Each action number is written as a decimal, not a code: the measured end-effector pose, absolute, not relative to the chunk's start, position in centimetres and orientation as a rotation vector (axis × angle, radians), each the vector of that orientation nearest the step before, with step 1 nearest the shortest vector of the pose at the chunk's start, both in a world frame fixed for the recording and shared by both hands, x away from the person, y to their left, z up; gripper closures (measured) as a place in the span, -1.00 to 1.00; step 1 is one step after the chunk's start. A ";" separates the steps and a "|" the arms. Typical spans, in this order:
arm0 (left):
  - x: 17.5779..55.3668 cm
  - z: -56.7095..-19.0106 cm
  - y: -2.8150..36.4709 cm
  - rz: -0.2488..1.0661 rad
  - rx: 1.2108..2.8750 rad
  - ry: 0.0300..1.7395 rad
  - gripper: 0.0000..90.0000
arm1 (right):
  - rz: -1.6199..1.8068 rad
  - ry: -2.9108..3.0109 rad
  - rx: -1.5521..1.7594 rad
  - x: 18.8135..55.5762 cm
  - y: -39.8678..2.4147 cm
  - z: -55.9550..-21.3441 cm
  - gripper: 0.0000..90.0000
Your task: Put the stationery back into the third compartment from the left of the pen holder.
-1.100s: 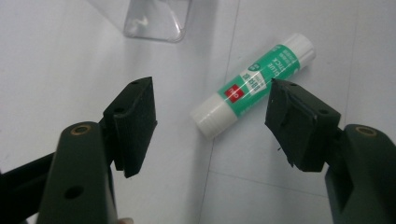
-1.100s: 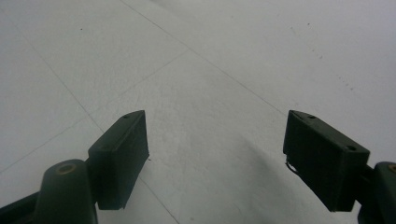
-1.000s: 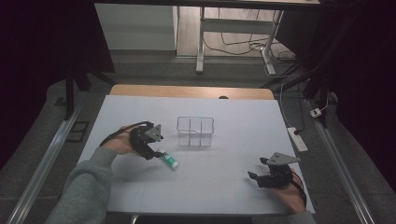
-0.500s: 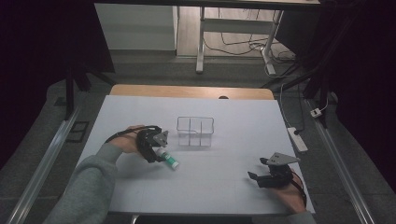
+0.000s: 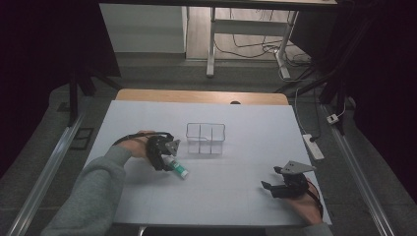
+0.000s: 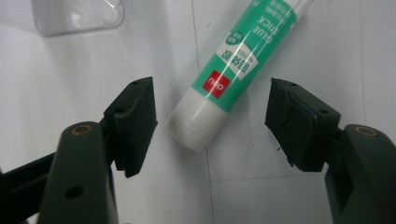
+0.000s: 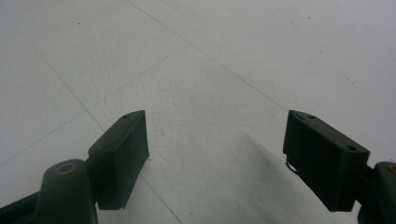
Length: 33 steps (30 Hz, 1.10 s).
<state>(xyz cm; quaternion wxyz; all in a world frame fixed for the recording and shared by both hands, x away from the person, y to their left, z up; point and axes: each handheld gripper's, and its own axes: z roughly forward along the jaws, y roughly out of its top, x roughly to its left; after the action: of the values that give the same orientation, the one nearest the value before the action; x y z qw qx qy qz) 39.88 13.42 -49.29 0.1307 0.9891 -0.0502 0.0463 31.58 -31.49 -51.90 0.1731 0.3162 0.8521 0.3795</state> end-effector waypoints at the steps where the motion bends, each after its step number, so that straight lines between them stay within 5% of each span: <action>1: 39.9 -49.3 13.4 0.130 2.872 -0.149 -0.22 | 1.075 2.419 0.896 31.6 -31.5 -51.9 -0.52; 15: 39.8 -50.3 12.7 0.154 2.910 -0.347 0.42 | 1.075 2.425 0.892 31.5 -31.6 -52.0 -0.53; 33: 37.7 -49.0 14.2 0.180 2.772 -0.105 0.44 | 1.094 2.396 0.895 31.4 -31.6 -51.8 -0.52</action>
<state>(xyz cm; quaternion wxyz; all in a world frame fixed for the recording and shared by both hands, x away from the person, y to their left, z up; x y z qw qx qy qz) 37.69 14.24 -48.95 0.1798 0.9809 -0.0373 0.0636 31.36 -31.64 -51.77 0.1791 0.3165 0.8474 0.3869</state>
